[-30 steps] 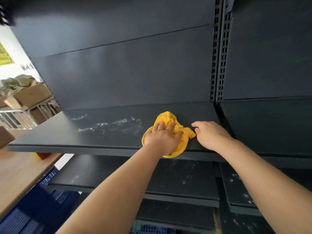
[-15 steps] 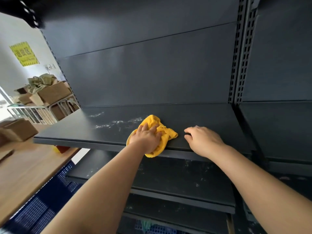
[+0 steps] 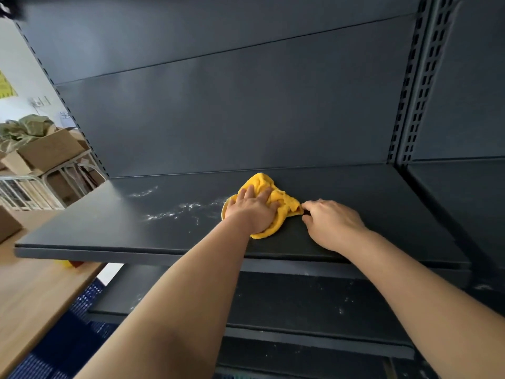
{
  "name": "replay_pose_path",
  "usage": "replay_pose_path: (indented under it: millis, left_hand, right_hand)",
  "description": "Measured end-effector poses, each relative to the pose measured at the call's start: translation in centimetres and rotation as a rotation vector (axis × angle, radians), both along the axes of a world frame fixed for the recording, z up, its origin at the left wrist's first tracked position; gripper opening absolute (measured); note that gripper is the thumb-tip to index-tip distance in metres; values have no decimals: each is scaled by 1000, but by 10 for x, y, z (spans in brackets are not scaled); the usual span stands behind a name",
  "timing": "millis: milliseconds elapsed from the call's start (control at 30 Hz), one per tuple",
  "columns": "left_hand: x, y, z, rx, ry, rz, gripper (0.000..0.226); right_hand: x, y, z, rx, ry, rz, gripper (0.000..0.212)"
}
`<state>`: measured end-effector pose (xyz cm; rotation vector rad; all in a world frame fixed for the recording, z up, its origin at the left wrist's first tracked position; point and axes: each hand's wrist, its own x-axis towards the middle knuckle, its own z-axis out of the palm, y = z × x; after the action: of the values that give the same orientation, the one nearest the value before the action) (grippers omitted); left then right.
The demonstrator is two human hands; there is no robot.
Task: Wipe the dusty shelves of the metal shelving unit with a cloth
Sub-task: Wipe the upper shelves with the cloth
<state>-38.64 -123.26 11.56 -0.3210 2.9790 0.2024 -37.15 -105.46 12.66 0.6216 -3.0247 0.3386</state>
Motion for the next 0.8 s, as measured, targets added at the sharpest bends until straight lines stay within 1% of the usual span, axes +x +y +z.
replay_pose_path:
  millis: [200, 333, 400, 667, 800]
  left_hand:
    - [-28, -21, -1, 4, 1, -53, 63]
    - [-43, -34, -2, 3, 4, -91, 63]
    - [-49, -42, -2, 10, 9, -106, 62]
    - [-63, -86, -4, 30, 27, -113, 61]
    - [-59, -110, -4, 25, 43, -100, 60]
  right_hand:
    - [-6, -27, 4, 22, -23, -52, 36]
    - [-7, -49, 6, 80, -35, -99, 50]
    - [-9, -59, 5, 76, -32, -103, 54]
    - [-18, -82, 2, 29, -72, -207, 53]
    - [-20, -83, 0, 14, -76, -249, 49]
